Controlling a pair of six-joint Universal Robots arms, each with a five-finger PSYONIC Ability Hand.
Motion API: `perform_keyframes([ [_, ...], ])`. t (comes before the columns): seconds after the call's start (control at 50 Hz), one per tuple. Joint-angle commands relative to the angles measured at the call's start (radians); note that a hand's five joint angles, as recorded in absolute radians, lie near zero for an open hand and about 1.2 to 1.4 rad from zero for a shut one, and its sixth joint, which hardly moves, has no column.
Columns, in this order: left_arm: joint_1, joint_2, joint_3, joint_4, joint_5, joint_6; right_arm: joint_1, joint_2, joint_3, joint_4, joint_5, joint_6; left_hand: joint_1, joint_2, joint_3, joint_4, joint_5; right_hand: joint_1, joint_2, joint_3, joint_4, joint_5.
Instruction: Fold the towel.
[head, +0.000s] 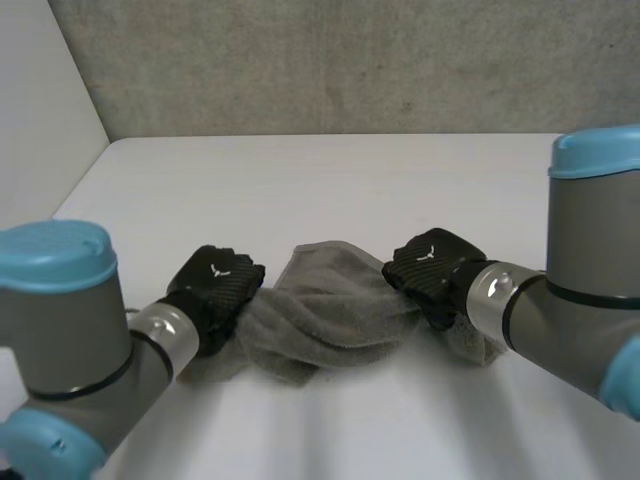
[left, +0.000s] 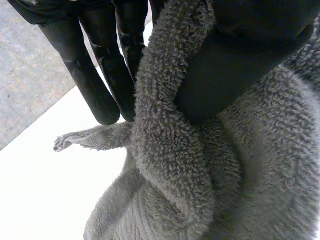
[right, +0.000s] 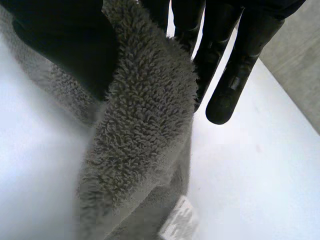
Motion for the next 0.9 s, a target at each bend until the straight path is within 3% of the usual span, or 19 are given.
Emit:
perform_keyframes([
  [0.02, 0.002, -0.130, 0.277, 0.033, -0.010, 0.041, 0.004, 0.212, -0.361, -0.112, 0.137, -0.020, 0.223, 0.214, 0.214, 0.213, 0.195, 0.413, 0.217, 0.213, 0.207, 0.242],
  [0.08, 0.002, -0.153, 0.445, 0.088, -0.016, 0.116, 0.015, 0.245, -0.526, -0.227, 0.211, -0.054, 0.223, 0.214, 0.214, 0.213, 0.195, 0.413, 0.217, 0.213, 0.207, 0.242],
  [0.12, 0.003, -0.151, 0.582, 0.199, -0.058, 0.185, 0.016, 0.240, -0.582, -0.302, 0.232, -0.074, 0.223, 0.214, 0.214, 0.213, 0.195, 0.413, 0.217, 0.213, 0.207, 0.242],
  [0.2, 0.003, -0.131, 0.653, 0.313, -0.132, 0.219, 0.016, 0.200, -0.601, -0.494, 0.230, -0.106, 0.220, 0.211, 0.211, 0.211, 0.192, 0.413, 0.217, 0.213, 0.207, 0.242],
  [0.24, 0.003, -0.113, 0.659, 0.352, -0.163, 0.221, 0.018, 0.138, -0.534, -0.674, 0.214, -0.112, 0.220, 0.211, 0.211, 0.211, 0.192, 0.413, 0.217, 0.213, 0.207, 0.242],
  [0.28, 0.000, -0.079, 0.618, 0.363, -0.201, 0.218, 0.019, 0.110, -0.474, -0.738, 0.207, -0.114, 0.211, 0.202, 0.202, 0.202, 0.183, 0.413, 0.217, 0.213, 0.207, 0.242],
  [0.38, 0.000, -0.058, 0.430, 0.353, -0.206, 0.218, 0.019, 0.044, -0.267, -0.810, 0.142, -0.111, 0.199, 0.190, 0.190, 0.190, 0.171, 0.413, 0.217, 0.213, 0.207, 0.242],
  [0.52, -0.004, -0.082, 0.179, 0.360, -0.201, 0.204, 0.016, 0.061, -0.046, -0.777, 0.091, -0.115, 0.187, 0.178, 0.179, 0.178, 0.160, 0.413, 0.217, 0.213, 0.207, 0.242],
  [0.66, -0.070, -0.139, -0.038, 0.350, -0.201, 0.169, 0.016, 0.183, 0.123, -0.523, 0.091, -0.123, 0.164, 0.155, 0.155, 0.155, 0.136, 0.413, 0.217, 0.213, 0.207, 0.242],
  [0.8, -0.092, -0.075, -0.137, 0.288, -0.206, 0.175, 0.012, 0.165, 0.166, -0.337, 0.090, -0.108, 0.161, 0.152, 0.152, 0.152, 0.133, 0.413, 0.217, 0.213, 0.207, 0.242],
  [0.88, -0.090, -0.005, -0.160, 0.209, -0.206, 0.170, 0.009, 0.090, 0.192, -0.258, 0.085, -0.086, -0.018, -0.027, -0.027, -0.027, -0.046, 0.292, 0.096, 0.092, 0.086, 0.121],
  [0.9, -0.089, 0.023, -0.166, 0.165, -0.206, 0.169, 0.009, 0.090, 0.192, -0.258, 0.085, -0.086, -0.190, -0.199, -0.198, -0.199, -0.217, 0.291, 0.095, 0.091, 0.085, 0.120],
])
